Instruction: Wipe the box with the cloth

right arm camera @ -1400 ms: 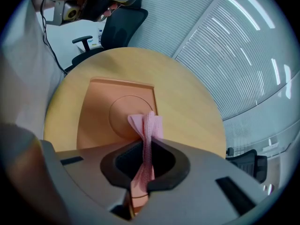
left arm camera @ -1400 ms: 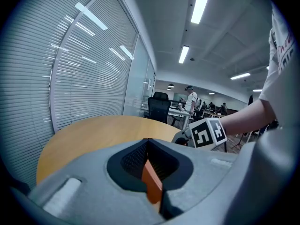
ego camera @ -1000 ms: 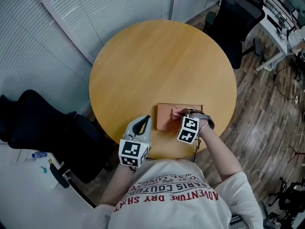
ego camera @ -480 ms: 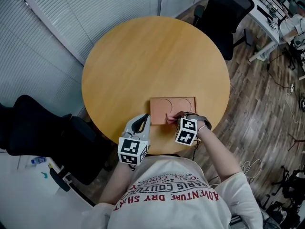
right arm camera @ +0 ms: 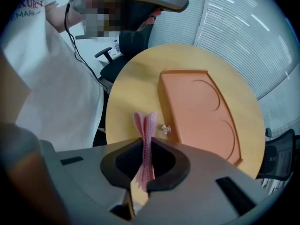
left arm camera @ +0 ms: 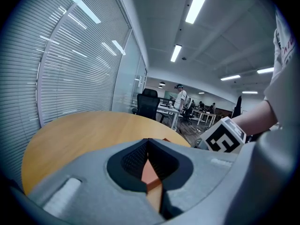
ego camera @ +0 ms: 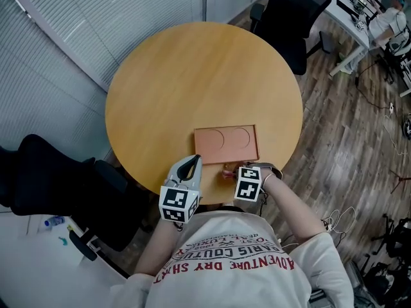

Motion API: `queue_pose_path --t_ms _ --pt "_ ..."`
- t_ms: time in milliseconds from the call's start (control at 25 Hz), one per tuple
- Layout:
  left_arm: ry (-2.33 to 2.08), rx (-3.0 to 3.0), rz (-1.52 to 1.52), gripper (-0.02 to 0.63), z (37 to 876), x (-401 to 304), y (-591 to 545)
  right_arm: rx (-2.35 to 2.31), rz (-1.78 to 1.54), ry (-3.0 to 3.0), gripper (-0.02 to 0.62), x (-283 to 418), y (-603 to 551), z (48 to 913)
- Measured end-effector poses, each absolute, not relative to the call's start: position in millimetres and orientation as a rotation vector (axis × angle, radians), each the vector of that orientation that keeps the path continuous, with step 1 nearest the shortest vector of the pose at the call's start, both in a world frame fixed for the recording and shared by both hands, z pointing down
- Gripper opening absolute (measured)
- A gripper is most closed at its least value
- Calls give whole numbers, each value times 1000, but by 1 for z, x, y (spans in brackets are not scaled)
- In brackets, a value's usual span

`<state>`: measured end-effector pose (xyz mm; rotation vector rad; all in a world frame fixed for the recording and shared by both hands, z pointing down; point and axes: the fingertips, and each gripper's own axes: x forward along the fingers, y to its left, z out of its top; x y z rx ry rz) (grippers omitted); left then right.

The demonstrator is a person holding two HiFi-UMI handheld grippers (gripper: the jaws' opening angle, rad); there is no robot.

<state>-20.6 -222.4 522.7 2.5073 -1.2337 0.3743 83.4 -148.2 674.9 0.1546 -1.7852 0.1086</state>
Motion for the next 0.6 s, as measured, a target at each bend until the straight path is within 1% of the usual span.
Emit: queue_pose_path --t_ms 280,600 --pt "-1212 2524 379 9 522 -3 -224 253 65 -1811 31 105 -165 651" --pt "-1213 2569 377 9 508 12 -234 443 -113 -1787 31 136 -235 601"
